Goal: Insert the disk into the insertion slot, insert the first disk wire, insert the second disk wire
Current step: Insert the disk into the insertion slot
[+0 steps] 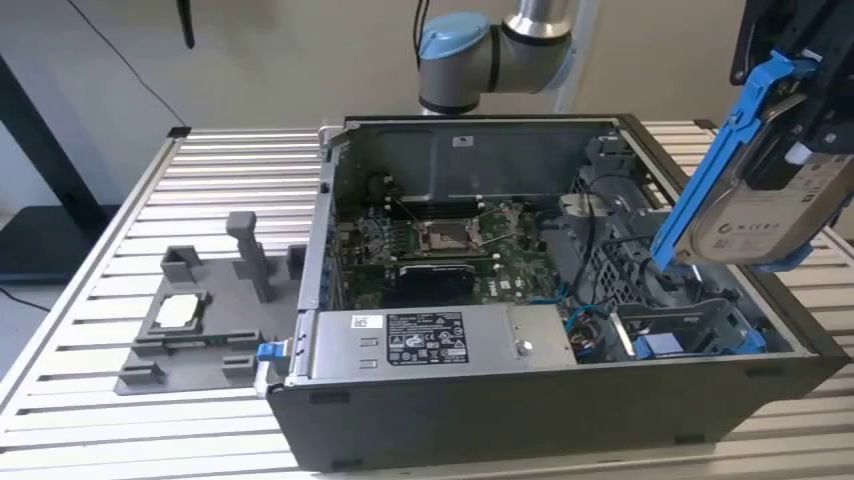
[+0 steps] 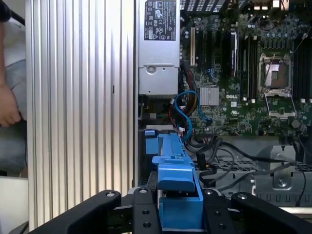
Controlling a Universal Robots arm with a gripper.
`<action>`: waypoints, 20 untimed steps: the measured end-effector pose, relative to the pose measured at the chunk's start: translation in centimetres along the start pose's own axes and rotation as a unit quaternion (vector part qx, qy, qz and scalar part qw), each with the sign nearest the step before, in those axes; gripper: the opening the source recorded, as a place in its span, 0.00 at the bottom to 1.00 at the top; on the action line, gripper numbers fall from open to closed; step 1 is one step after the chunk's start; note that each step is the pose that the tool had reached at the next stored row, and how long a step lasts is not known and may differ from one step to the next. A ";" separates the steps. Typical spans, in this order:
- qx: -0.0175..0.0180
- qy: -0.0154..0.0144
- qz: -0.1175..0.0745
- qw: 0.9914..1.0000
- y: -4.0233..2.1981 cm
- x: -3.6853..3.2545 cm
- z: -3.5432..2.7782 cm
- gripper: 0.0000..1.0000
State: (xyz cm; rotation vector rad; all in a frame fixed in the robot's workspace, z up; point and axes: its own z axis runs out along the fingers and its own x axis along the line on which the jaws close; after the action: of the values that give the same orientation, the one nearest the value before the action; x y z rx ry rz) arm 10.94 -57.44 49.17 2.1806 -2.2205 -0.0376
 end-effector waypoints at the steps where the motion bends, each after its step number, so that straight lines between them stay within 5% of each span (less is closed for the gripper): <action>1: 0.000 0.000 0.000 1.000 0.00 0.00 0.00 0.33; 20: 0.000 0.000 0.000 1.000 -0.02 0.00 0.69 0.33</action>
State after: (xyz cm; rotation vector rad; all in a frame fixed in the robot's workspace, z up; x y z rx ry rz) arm 10.94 -57.45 48.49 2.1804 -2.2204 -0.0372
